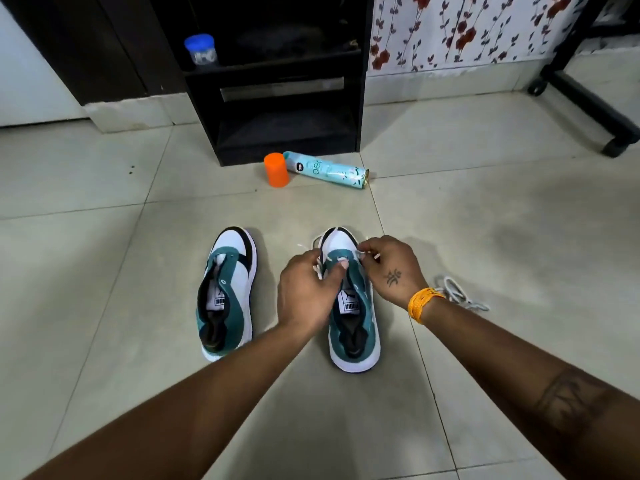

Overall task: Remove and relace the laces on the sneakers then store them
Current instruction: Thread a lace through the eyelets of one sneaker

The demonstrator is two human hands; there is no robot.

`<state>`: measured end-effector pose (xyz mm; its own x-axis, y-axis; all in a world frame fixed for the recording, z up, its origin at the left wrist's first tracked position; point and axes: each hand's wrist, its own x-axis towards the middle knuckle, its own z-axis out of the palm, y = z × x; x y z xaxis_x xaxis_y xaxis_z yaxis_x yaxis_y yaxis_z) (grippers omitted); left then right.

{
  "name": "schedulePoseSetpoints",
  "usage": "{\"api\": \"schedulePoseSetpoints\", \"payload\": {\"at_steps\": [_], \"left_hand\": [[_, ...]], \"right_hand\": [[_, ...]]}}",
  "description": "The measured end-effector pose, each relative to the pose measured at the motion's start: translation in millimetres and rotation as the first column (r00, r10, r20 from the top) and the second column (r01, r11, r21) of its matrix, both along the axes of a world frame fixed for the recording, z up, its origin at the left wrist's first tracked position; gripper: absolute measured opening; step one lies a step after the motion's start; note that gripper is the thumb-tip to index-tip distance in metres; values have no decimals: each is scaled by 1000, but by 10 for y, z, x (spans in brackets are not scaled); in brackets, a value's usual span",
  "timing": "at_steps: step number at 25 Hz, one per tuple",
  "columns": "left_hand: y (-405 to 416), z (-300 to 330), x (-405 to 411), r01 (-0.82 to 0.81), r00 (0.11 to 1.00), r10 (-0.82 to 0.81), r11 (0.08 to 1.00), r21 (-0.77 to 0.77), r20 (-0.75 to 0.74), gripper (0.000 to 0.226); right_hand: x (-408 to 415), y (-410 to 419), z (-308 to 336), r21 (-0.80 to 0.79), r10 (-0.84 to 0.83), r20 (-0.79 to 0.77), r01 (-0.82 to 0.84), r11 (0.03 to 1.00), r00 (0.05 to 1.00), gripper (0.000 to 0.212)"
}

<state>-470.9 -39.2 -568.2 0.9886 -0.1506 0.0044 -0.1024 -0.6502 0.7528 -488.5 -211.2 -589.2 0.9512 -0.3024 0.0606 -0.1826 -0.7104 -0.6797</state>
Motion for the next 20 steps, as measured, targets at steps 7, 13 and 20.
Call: {"api": "schedulePoseSetpoints", "payload": {"at_steps": [7,13,20], "left_hand": [[-120,-382,-233,-32,999,32,996,-83,0,62],[-96,-489,-284,-29,999,32,991,-127,16,57],[-75,-510,-281,-19,999,26,988,-154,42,47]], "right_hand": [[28,-14,-186,-82,-20,4,20,996,1000,18],[12,1,-255,38,-119,13,119,992,993,8],[8,-1,-275,184,-270,-30,271,945,962,12]]}}
